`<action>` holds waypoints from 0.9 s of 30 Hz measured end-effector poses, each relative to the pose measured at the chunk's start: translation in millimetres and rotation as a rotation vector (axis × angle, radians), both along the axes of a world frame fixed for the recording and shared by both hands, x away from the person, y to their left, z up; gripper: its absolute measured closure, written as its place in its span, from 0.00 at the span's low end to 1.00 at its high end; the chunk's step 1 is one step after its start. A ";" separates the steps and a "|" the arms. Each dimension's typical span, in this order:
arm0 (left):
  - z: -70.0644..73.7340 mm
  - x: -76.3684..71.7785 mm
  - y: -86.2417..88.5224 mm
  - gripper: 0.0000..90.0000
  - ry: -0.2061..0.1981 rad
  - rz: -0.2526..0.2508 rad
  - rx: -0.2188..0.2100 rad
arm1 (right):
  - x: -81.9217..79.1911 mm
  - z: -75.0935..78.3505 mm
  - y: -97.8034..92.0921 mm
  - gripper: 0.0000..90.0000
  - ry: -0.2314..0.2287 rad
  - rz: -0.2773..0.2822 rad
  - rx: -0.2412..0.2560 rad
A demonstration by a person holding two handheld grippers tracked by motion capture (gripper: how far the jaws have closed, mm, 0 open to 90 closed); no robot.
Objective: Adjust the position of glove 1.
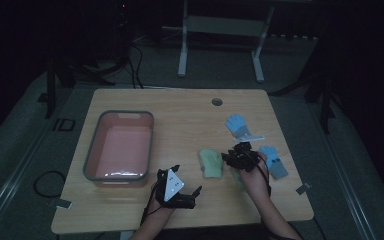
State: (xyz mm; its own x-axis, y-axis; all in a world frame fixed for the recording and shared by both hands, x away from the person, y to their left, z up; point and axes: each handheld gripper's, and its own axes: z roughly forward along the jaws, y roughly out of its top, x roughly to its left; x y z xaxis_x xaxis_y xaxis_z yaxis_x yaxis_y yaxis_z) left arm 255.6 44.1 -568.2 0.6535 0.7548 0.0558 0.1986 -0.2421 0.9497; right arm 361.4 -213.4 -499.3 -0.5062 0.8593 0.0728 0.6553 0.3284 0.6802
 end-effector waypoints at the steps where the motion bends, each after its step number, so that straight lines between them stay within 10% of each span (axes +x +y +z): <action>1: 0.0 0.1 0.0 0.01 0.001 0.000 0.000 | -1.9 1.5 -4.7 0.73 -0.005 -0.008 0.000; 11: 0.0 0.1 0.2 0.01 0.002 0.006 -0.002 | -23.3 5.1 -42.1 0.73 -0.022 -0.066 -0.032; 27: 0.1 0.4 0.0 0.01 0.005 0.007 0.000 | -42.4 -38.4 -60.1 0.64 0.043 -0.130 -0.063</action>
